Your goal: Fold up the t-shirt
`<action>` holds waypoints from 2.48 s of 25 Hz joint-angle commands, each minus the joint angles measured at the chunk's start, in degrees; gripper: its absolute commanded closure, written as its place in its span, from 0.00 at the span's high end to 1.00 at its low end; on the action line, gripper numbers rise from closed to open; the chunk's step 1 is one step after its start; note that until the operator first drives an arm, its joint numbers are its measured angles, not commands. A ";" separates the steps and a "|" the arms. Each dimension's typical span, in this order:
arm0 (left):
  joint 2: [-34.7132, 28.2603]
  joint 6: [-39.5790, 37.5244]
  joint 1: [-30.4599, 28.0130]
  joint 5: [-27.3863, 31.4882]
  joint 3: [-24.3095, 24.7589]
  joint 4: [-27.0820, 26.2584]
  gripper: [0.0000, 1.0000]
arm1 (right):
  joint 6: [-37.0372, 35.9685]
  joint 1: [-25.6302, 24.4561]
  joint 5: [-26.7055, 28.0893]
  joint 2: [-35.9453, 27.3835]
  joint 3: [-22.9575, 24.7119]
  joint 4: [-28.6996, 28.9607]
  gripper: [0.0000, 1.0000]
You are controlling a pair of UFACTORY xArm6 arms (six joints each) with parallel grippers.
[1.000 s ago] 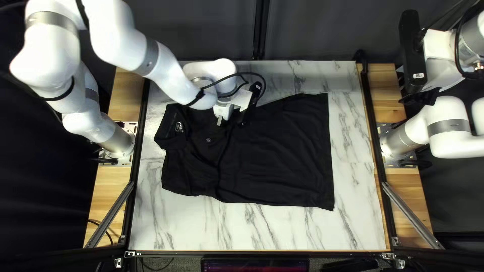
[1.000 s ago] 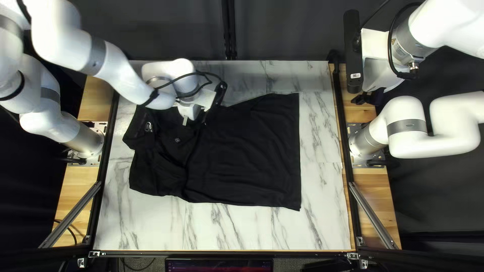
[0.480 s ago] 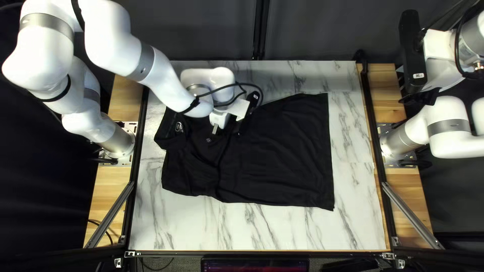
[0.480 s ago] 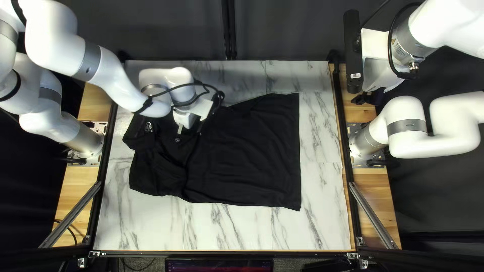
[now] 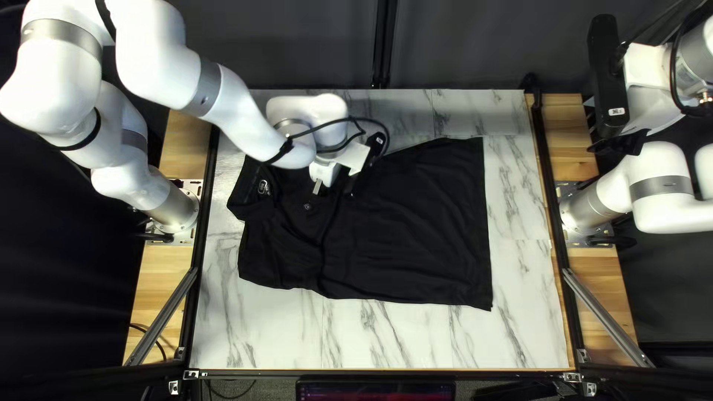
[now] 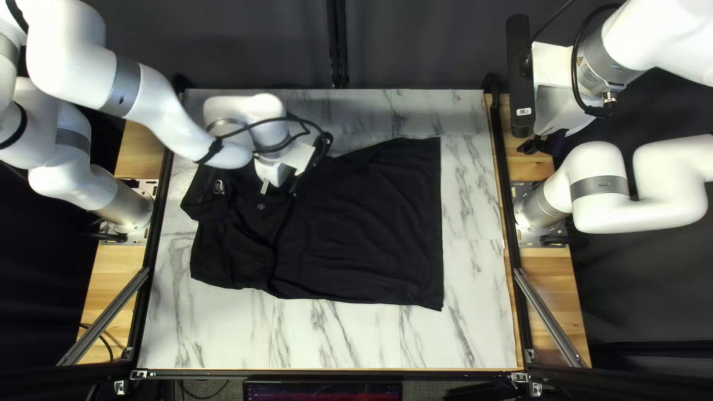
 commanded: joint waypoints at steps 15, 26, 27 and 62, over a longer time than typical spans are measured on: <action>5.43 4.68 2.18 3.79 -4.03 -0.42 1.00 | 0.00 0.00 0.00 0.00 0.00 0.00 1.00; 3.80 2.58 2.38 0.88 -1.68 0.27 1.00 | 0.00 0.00 0.00 0.00 0.00 0.00 1.00; 3.61 2.44 2.33 0.84 -1.61 0.34 1.00 | 0.00 0.00 0.00 0.00 0.00 0.00 1.00; -1.41 0.67 -9.55 4.15 -1.87 -3.04 1.00 | 0.00 0.00 0.00 0.00 0.00 0.00 1.00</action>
